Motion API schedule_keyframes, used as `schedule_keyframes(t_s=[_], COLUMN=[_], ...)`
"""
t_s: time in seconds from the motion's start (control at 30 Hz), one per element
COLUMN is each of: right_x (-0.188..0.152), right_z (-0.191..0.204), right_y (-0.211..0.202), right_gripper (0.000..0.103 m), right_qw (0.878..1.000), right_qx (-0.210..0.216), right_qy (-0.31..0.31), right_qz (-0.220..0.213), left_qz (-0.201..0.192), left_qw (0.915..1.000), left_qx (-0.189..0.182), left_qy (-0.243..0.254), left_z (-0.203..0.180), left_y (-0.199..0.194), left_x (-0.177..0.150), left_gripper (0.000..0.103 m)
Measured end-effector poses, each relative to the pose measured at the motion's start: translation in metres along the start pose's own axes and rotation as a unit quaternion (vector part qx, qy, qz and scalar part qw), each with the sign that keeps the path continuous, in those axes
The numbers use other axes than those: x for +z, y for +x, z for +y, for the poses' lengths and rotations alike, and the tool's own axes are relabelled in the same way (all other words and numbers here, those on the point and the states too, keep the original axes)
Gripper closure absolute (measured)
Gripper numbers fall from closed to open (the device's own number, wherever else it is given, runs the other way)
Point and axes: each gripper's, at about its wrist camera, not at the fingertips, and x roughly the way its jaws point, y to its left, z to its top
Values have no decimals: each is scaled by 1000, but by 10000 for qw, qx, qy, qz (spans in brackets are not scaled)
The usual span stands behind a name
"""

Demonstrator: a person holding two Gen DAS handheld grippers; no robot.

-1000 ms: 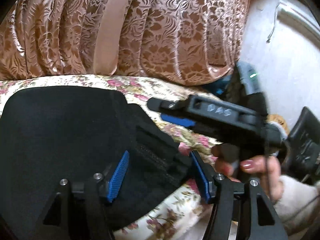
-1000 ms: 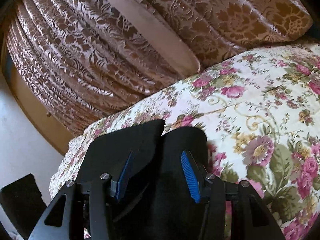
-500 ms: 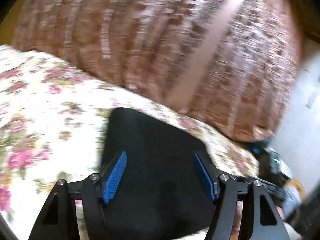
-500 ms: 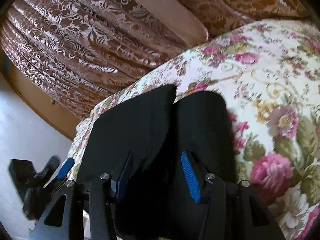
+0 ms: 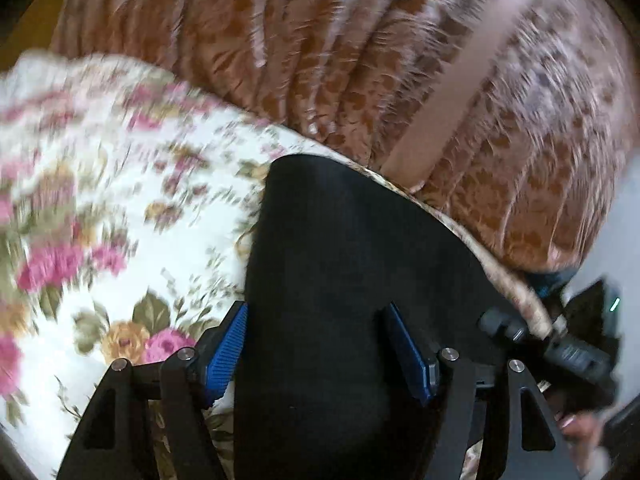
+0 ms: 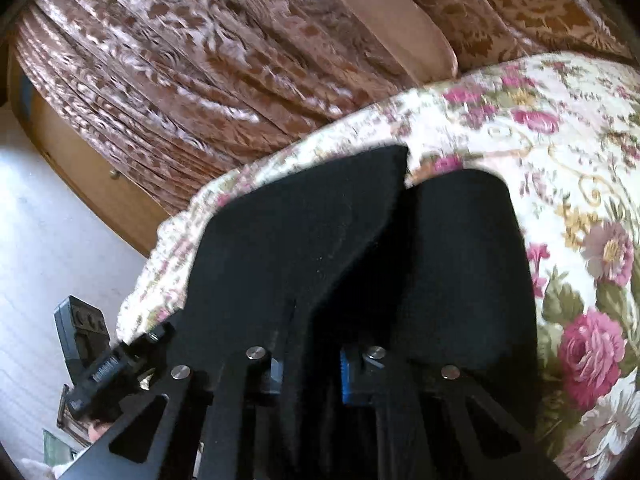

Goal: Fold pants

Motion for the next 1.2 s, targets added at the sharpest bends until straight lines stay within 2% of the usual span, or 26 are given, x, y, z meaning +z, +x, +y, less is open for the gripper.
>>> schedule_keyframes(t_s=[0.07, 0.17, 0.27, 0.4, 0.5, 0.57, 0.67, 0.73, 0.97, 1.0, 1.03, 1.1, 1.13, 1.2], right_x=[8, 20, 28, 25, 13, 3, -8, -8, 2, 4, 9, 17, 23, 33], right_z=[1, 1, -3, -17, -35, -50, -71, -71, -54, -51, -45, -35, -28, -16], right_y=[-20, -47, -63, -66, -54, -39, -31, -33, -40, -45, -53, -66, -72, -77], right_gripper=[88, 88, 88, 88, 88, 88, 88, 87, 77, 74, 72, 72, 72, 72], right_qw=[9993, 9971, 9964, 9968, 9980, 9977, 9969, 9970, 9954, 9937, 9891, 9817, 9778, 9759], right_qx=[197, 214, 104, -172, -329, -569, -405, -372, -878, -1057, -1415, -1796, -1936, -1959], right_qy=[-44, -170, -200, -135, 62, 204, 585, 577, 328, 268, 122, -106, -247, -384], right_qz=[-324, -710, -813, -771, -538, -292, -338, -371, -204, -243, -380, -622, -760, -883], left_qz=[-46, -159, -180, -35, 119, 79, -58, -79, 68, 79, 82, 35, 0, -26], left_qw=[9991, 9957, 9907, 9834, 9779, 9740, 9667, 9675, 9720, 9727, 9745, 9805, 9831, 9876], left_qx=[30, -68, -109, -21, 203, 276, 336, 295, 42, 23, 17, 70, 36, -95], left_qy=[410, 910, 1342, 1814, 2078, 2249, 2535, 2508, 2350, 2318, 2243, 1964, 1829, 1565], left_z=[-19, -46, -71, -89, -94, -97, -98, -96, -94, -94, -93, -90, -89, -89], left_y=[-3, -6, -3, 15, 29, 32, 31, 31, 12, 9, 5, -1, -3, -3], left_x=[1, 2, 1, -5, -17, -25, -37, -36, -19, -15, -9, 8, 16, 33], left_gripper=[34, 34, 34, 33, 33, 31, 30, 29, 27, 27, 27, 27, 27, 27])
